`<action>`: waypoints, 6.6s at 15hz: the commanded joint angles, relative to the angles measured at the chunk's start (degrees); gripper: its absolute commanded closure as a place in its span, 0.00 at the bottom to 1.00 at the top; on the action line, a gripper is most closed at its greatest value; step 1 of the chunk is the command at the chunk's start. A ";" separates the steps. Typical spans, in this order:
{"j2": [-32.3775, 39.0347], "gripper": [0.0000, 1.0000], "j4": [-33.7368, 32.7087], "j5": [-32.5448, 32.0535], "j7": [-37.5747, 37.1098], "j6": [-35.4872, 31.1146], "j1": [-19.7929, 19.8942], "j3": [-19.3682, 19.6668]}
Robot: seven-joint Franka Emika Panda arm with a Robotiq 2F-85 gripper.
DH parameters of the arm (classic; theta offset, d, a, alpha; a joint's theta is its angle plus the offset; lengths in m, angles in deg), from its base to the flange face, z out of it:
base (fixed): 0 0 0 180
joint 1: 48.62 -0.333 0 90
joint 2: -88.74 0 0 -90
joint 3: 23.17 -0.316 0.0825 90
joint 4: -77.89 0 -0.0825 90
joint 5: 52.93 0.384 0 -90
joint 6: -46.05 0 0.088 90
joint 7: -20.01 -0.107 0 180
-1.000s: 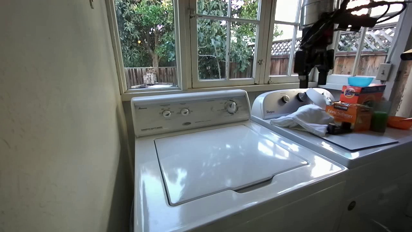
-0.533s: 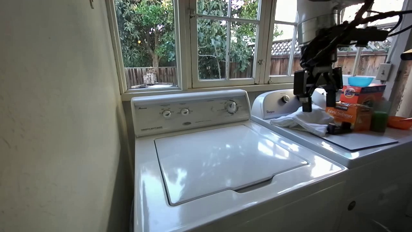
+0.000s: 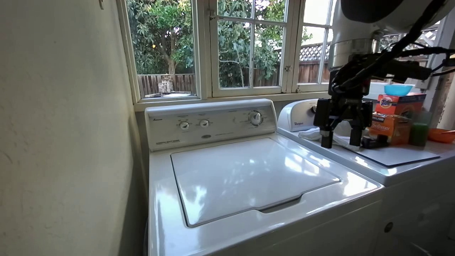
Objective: Open the washing machine on the left.
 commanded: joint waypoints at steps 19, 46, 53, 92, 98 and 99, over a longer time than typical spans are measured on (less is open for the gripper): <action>13.72 0.00 4.02 -1.79 -15.29 -14.39 0.82 -6.82; 29.58 1.00 3.76 0.70 -19.18 -37.03 -4.20 -10.58; 33.19 1.00 3.69 -3.21 -20.70 -42.06 -3.86 -11.31; 40.98 1.00 -5.65 -6.57 -41.39 -33.69 -2.52 -7.86; 37.79 1.00 -2.15 -5.34 -37.53 -34.75 -3.09 -7.89; 35.93 1.00 -0.72 -4.08 -36.14 -35.34 -3.16 -7.80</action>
